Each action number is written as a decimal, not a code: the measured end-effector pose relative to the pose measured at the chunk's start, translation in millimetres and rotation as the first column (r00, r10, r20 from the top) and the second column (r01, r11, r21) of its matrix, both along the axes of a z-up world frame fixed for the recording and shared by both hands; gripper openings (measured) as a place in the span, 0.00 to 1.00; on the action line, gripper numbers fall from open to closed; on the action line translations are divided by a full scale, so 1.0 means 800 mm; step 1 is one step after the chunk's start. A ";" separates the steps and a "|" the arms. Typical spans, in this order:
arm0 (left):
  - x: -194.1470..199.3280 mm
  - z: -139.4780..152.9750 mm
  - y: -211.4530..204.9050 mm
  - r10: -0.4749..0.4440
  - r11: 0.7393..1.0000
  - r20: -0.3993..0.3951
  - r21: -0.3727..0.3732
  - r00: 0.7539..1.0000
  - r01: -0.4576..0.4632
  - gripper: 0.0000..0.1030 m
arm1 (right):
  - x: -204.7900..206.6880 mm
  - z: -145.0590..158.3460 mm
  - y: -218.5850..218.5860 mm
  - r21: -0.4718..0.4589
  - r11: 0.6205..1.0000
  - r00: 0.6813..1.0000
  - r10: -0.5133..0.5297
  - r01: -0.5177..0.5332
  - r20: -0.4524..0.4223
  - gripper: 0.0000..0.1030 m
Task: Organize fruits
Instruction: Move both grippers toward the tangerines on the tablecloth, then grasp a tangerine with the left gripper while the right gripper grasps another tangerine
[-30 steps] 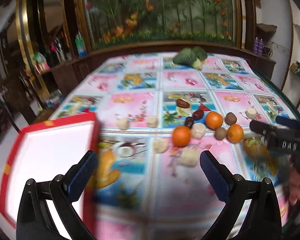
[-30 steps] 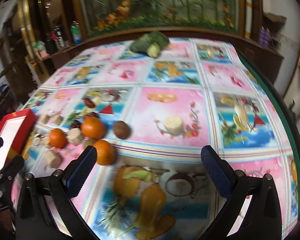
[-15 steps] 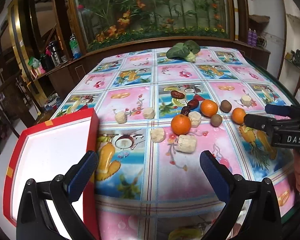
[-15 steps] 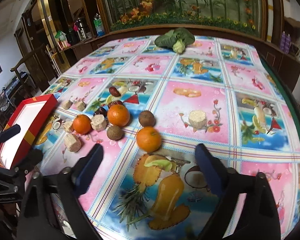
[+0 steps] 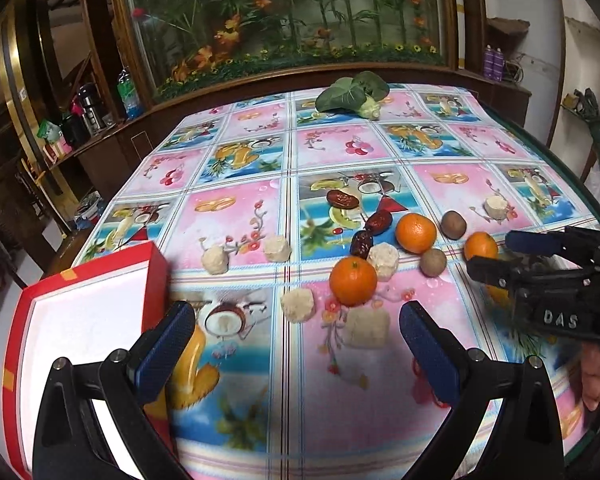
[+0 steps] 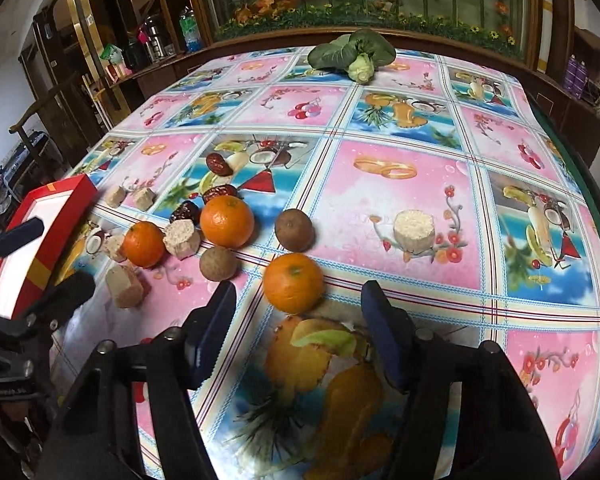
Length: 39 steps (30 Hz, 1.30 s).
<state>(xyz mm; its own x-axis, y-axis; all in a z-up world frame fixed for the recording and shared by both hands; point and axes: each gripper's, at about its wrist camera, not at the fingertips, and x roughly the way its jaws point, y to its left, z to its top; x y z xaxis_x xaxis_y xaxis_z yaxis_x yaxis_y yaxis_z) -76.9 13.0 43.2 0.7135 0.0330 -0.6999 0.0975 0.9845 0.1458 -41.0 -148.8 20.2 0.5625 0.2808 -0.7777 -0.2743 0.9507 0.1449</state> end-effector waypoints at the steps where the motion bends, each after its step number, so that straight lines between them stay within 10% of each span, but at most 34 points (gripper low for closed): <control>1: 0.003 0.000 -0.002 -0.003 1.000 0.000 0.005 1.000 0.003 0.99 | 0.000 0.000 0.000 0.001 1.000 1.000 -0.003 0.003 0.002 0.64; 9: 0.032 -0.011 -0.017 -0.064 0.998 -0.043 0.022 0.997 0.065 0.92 | 0.004 -0.007 0.003 0.008 1.000 1.000 -0.005 0.005 -0.016 0.54; 31: 0.045 -0.031 -0.030 -0.197 0.980 -0.135 -0.038 0.971 0.194 0.31 | 0.003 -0.008 0.003 0.040 0.999 1.000 0.011 -0.011 -0.011 0.33; 39: 0.041 -0.025 -0.027 -0.194 0.980 -0.130 -0.072 0.972 0.186 0.31 | 0.004 -0.006 -0.001 0.060 0.998 1.000 0.000 0.000 -0.013 0.32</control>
